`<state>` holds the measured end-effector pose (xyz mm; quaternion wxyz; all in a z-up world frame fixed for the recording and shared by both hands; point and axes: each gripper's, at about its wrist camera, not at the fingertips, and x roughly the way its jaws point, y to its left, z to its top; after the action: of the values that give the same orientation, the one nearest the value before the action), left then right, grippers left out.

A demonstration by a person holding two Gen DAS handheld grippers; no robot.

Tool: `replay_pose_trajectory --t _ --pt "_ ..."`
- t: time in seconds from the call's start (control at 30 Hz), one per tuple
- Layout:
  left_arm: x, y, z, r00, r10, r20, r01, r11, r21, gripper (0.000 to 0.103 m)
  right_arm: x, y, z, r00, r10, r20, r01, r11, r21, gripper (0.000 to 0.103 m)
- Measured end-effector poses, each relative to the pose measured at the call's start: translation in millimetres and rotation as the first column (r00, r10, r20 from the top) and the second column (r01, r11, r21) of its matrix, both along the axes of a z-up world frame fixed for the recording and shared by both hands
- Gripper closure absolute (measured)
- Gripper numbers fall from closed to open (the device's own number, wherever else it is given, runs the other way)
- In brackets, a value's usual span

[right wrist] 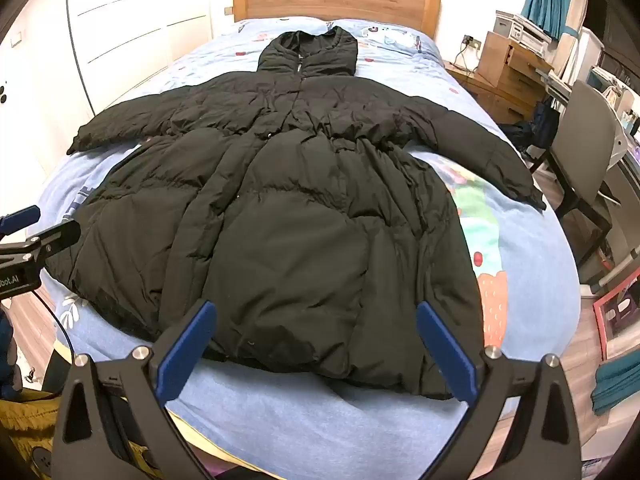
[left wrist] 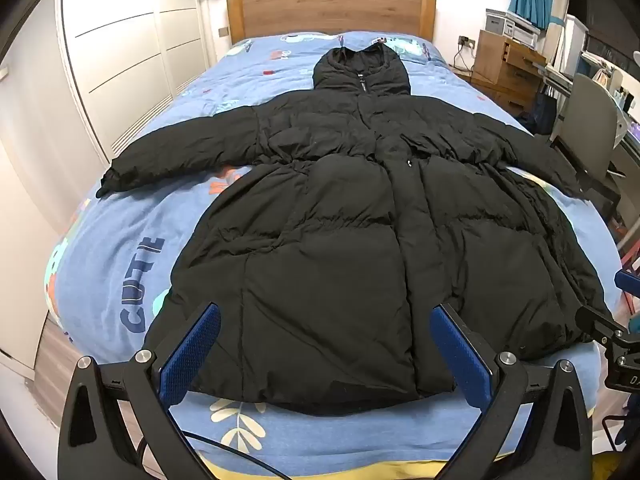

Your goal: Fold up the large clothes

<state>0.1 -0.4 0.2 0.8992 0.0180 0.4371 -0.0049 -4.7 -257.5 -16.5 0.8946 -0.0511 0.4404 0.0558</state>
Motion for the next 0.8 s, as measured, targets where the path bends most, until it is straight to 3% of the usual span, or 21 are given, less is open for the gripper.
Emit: replay_pose_trajectory --t 0.8 --pt "-1.0 -5.7 -8.8 1.000 0.001 0.000 -0.001 1.000 0.001 0.001 4.0 -4.7 3.3 1.000 0.002 -0.006 -0.002 1.000 0.018 0.002"
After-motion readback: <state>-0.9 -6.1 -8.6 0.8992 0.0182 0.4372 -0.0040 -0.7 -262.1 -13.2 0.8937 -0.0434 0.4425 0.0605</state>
